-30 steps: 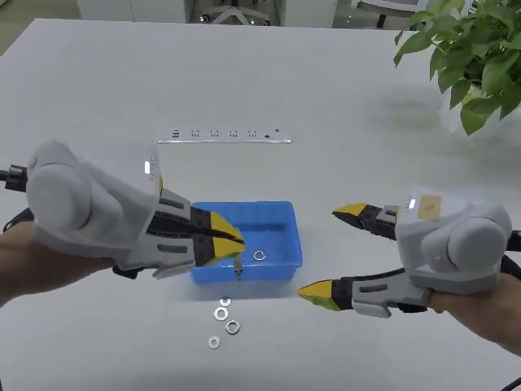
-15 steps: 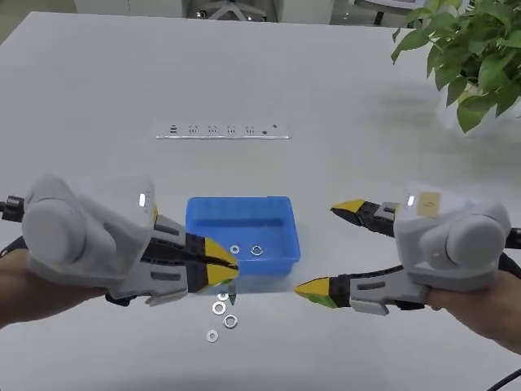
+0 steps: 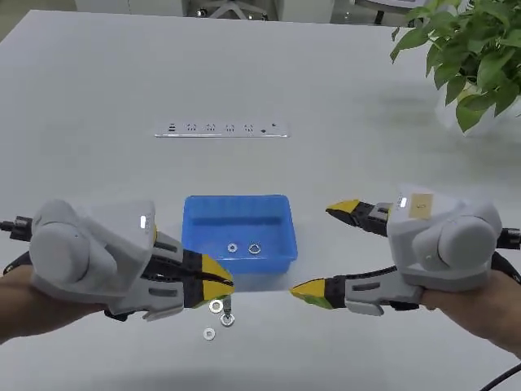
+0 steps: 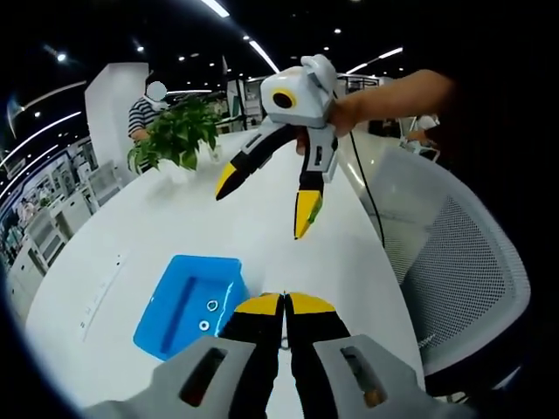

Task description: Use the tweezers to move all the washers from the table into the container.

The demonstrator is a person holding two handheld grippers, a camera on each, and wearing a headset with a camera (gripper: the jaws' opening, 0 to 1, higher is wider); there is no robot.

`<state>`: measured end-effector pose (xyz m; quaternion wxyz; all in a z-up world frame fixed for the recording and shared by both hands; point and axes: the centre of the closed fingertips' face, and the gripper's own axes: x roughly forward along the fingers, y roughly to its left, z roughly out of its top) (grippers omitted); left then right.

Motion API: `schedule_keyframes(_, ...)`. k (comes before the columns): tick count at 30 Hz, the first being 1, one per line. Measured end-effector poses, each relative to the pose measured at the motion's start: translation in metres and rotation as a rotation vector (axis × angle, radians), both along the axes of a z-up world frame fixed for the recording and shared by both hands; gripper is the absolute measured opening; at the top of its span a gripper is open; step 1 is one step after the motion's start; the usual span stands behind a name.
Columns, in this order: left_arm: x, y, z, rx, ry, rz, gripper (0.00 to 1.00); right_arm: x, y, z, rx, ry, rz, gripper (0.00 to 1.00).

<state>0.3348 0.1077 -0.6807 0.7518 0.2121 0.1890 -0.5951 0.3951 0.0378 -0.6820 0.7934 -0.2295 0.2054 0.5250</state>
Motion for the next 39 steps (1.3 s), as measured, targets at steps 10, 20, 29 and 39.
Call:
schedule_keyframes(10, 0.002, 0.0, -0.014, -0.001, 0.018, 0.005, 0.05, -0.001, -0.002, -0.005, -0.012, 0.007, 0.009, 0.74)
schedule_keyframes(20, 0.005, -0.001, -0.009, -0.01, 0.025, -0.003, 0.05, 0.0, -0.003, -0.009, -0.017, 0.012, 0.009, 0.74)
schedule_keyframes(29, 0.002, -0.002, -0.014, 0.008, 0.034, -0.021, 0.05, 0.0, -0.003, -0.008, -0.015, 0.013, 0.007, 0.73)
schedule_keyframes(39, 0.003, -0.002, -0.015, 0.012, 0.027, -0.017, 0.05, -0.009, 0.003, -0.012, -0.014, 0.019, 0.053, 0.71)
